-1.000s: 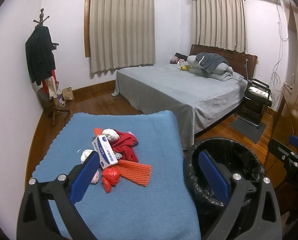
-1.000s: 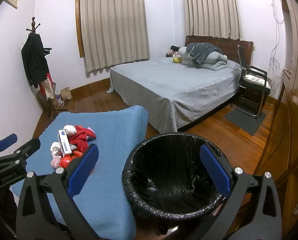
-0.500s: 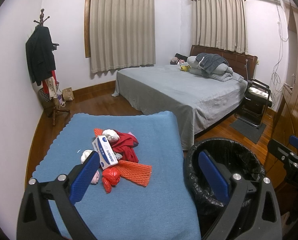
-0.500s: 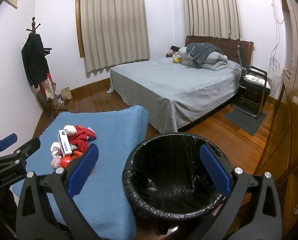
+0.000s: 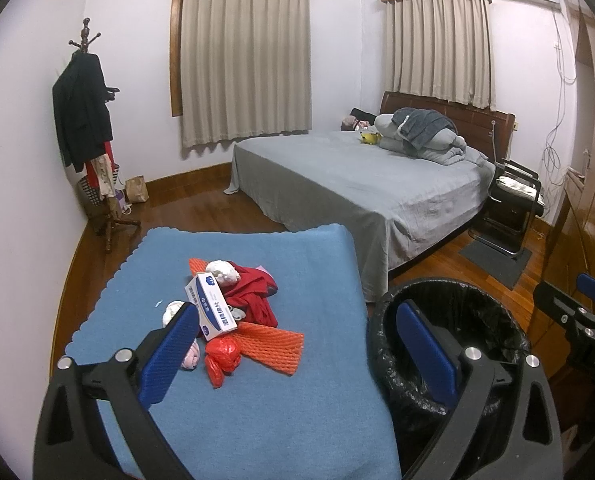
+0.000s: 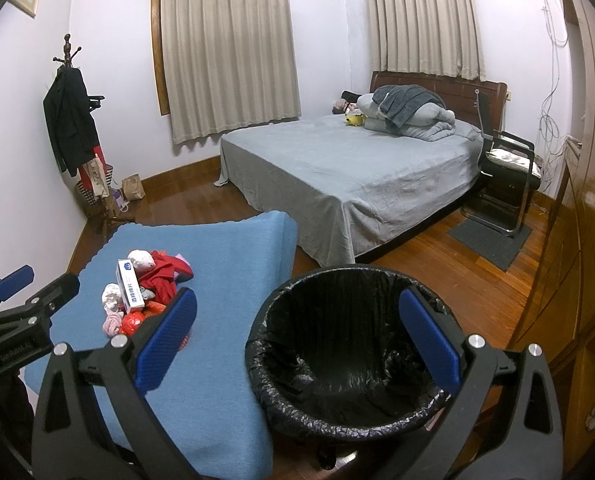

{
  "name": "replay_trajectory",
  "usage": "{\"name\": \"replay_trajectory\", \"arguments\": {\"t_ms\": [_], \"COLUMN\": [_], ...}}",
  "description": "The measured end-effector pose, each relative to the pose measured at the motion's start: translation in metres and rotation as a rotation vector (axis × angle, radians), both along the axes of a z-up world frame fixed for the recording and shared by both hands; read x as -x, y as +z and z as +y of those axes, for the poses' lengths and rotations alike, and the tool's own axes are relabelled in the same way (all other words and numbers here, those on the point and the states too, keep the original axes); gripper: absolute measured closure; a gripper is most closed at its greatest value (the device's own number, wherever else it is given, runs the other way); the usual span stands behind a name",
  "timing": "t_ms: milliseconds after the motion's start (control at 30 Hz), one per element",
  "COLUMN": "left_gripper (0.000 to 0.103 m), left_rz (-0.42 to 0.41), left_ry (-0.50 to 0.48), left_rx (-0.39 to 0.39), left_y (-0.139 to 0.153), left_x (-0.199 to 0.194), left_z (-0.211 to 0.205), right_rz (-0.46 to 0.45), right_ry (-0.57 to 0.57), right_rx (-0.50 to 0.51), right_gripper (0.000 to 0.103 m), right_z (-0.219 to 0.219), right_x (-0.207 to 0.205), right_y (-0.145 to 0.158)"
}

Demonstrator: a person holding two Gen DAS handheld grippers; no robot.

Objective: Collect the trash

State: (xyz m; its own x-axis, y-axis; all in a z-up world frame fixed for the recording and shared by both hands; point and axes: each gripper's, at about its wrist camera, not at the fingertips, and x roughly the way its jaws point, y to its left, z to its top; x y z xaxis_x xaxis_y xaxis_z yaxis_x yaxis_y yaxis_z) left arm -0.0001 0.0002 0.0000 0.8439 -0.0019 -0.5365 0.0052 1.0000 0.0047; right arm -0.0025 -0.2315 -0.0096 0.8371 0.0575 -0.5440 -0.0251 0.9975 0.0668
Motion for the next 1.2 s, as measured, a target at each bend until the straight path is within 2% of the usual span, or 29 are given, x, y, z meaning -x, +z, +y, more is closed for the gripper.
{"name": "replay_trajectory", "arguments": {"t_ms": [1100, 1200], "left_gripper": [0.006, 0.006], "left_rz": [0.005, 0.013], "left_ry": [0.005, 0.018], "left_rx": [0.007, 0.021], "left_y": [-0.001, -0.006], "left_x": [0.0, -0.004], "left_z": [0.001, 0.014], "right_rz": [0.004, -0.007], "right_ry": [0.008, 0.022], "right_rx": [0.0, 0.002], "right_gripper": [0.005, 0.005], "right_z": [0.005, 0.009], "right_x": [-0.005, -0.01], "right_y": [-0.003, -0.004]}}
